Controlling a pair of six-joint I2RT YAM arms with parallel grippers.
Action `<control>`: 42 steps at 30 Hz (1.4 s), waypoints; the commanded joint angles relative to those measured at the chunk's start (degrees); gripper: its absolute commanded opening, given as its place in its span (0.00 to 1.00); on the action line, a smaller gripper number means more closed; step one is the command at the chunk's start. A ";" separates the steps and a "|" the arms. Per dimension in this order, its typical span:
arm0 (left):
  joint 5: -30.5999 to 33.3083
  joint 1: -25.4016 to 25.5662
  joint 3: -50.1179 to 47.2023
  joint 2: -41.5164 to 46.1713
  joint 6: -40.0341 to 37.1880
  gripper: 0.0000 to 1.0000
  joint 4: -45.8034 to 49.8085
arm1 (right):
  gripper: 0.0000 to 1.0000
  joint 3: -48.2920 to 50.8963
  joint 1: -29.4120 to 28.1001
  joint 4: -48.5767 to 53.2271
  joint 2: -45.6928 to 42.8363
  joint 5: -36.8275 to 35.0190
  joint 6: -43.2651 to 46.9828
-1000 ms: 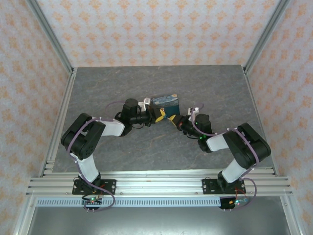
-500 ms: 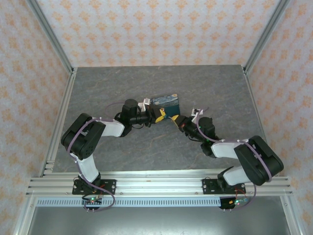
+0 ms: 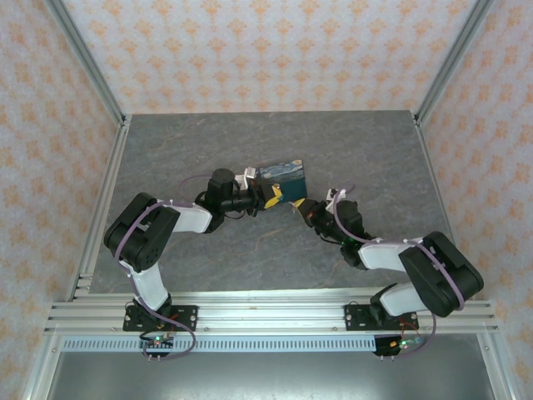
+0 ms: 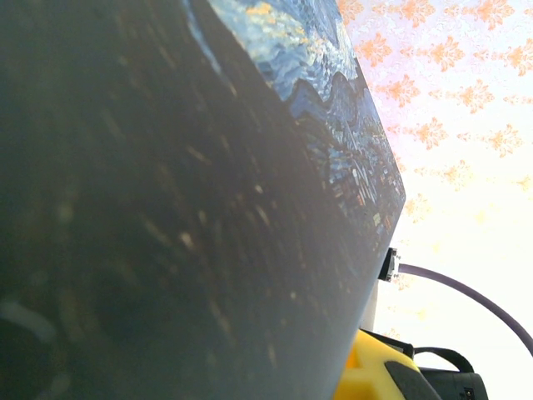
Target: Unlock a padlock with a key
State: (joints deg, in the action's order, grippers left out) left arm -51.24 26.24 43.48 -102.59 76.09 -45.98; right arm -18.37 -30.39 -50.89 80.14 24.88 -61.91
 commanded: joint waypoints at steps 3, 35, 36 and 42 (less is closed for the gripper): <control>-1.97 0.47 -0.33 1.51 0.28 0.00 -2.89 | 0.00 -2.41 -0.70 -2.14 2.20 -0.98 -0.67; -1.93 0.48 -0.39 1.66 -0.32 0.00 -2.25 | 0.00 -7.28 -1.07 -3.24 6.38 -0.13 -1.33; -1.93 0.48 -0.35 1.62 -0.29 0.00 -2.19 | 0.00 -7.34 -1.08 -3.29 6.42 -0.11 -1.37; -1.84 0.46 -0.41 1.42 -0.42 0.00 -2.12 | 0.00 -7.49 -1.12 -3.29 5.85 -0.19 -1.42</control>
State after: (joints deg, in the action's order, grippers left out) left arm -51.68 26.24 43.44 -102.59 76.05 -45.98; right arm -24.25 -31.16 -51.40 86.43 24.84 -63.02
